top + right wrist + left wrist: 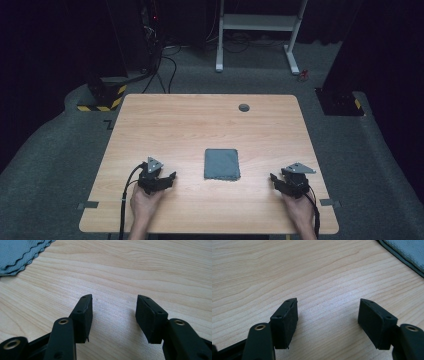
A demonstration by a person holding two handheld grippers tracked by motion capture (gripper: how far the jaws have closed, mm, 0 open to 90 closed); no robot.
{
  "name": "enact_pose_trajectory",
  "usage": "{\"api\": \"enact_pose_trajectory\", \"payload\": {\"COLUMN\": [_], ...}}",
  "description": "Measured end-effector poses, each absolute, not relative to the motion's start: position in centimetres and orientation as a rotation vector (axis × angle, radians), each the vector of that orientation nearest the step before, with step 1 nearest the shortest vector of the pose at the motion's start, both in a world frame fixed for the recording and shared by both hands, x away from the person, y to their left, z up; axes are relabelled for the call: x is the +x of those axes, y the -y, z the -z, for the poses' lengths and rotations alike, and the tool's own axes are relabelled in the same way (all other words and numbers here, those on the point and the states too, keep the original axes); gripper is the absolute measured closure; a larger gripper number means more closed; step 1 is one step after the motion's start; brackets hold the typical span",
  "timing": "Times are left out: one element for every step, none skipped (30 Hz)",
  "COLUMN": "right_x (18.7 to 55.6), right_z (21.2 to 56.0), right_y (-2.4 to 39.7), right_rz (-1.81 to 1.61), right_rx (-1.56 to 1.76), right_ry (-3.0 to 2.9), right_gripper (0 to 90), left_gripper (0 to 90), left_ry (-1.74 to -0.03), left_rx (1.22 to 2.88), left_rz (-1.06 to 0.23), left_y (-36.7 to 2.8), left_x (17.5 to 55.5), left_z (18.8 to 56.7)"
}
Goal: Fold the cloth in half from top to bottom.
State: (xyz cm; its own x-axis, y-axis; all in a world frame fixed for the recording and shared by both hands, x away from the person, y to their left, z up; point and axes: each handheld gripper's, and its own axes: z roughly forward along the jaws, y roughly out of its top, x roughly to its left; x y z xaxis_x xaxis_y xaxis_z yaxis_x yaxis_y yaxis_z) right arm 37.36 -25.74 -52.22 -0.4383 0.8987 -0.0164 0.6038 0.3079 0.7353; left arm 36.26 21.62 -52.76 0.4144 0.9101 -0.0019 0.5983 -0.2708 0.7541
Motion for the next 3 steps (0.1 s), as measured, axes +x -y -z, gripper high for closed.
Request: {"api": "enact_pose_trajectory", "payload": {"right_x": [37.35, 37.34, 37.34], "right_z": [52.23, 52.22, 52.22], "right_y": [25.72, 25.72, 25.72], "right_rz": [-0.931, -0.932, -0.932], "right_rx": [1.338, 1.34, 1.34], "right_ry": [-2.152, -2.153, -2.153], "right_gripper": [48.1, 48.1, 48.1], "left_gripper": [32.8, 32.8, 32.8], "left_ry": [-1.277, -1.277, -1.276], "left_rx": [1.983, 1.983, 1.983], "left_rz": [-0.579, -0.578, -0.58], "left_y": [-21.62, -21.62, -21.64], "left_x": [36.26, 36.26, 36.27], "left_z": [52.76, 52.76, 52.76]}}
